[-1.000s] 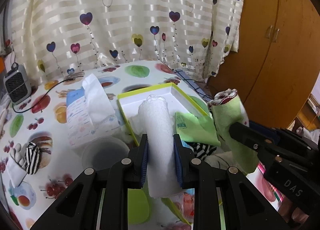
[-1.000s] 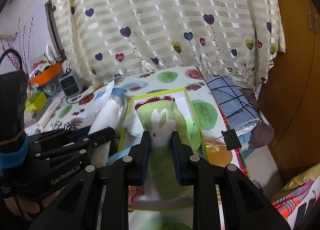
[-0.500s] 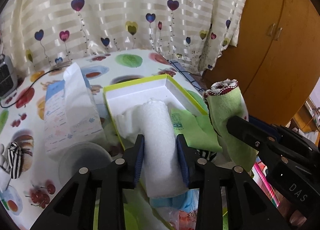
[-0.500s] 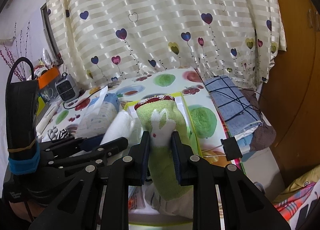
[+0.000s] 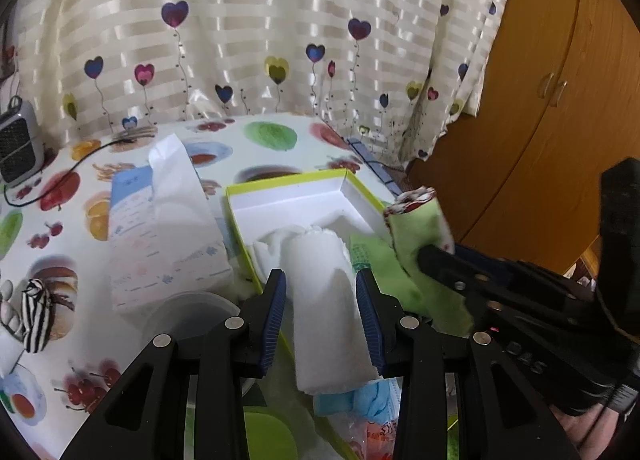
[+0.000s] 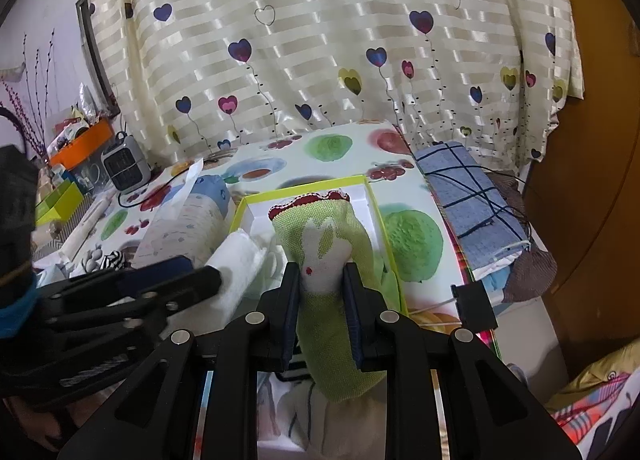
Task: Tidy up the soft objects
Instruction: 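Lower the towel into the tray with the left gripper while the right gripper lowers the bunny cloth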
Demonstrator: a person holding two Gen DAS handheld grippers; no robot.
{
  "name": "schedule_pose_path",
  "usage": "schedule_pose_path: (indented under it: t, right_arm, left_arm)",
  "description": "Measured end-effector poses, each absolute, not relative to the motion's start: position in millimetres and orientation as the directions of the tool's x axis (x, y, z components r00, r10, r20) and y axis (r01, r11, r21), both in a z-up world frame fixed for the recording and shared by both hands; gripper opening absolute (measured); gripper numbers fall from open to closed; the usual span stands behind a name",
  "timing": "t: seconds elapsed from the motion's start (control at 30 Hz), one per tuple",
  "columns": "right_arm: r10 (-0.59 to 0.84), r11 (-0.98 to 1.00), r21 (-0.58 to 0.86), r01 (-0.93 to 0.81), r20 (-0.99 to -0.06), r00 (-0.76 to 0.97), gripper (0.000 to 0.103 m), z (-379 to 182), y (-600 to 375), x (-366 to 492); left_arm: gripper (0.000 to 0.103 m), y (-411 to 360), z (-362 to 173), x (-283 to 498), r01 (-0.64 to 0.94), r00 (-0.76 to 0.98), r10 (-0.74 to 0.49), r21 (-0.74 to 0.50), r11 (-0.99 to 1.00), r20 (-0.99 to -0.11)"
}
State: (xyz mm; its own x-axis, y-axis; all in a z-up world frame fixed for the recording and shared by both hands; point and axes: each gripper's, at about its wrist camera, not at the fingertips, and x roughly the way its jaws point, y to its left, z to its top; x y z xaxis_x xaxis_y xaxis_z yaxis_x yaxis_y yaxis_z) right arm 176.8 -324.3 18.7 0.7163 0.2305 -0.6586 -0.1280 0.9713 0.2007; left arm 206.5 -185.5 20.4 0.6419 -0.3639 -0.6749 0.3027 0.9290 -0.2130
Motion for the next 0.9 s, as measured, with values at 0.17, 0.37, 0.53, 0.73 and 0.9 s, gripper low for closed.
schedule_pose_path:
  t: [0.17,0.37,0.53,0.73,0.9]
  right_arm:
    - [0.241,0.97,0.198,-0.142,-0.679,0.694,0.023,10,-320,189]
    - [0.253,0.967,0.194,-0.164,-0.705,0.662,0.028,0,-314,203]
    - [0.233,0.972,0.16,-0.17,-0.694,0.682,0.041,6,-311,197]
    - [0.215,0.976,0.132,-0.172,-0.679,0.702,0.041,19,-308,184]
    - [0.203,0.979,0.112,-0.173,-0.669,0.715,0.041,30,-303,169]
  left_arm:
    - [0.035,-184,22,205,0.299,0.644,-0.357,-0.206,0.932,-0.677]
    - [0.035,-184,23,204,0.299,0.645,-0.356,-0.205,0.932,-0.677]
    - [0.035,-180,25,201,0.297,0.65,-0.354,-0.204,0.933,-0.672]
    - [0.035,-173,31,191,0.294,0.66,-0.349,-0.199,0.935,-0.665]
    - [0.035,-167,36,182,0.291,0.672,-0.342,-0.191,0.938,-0.656]
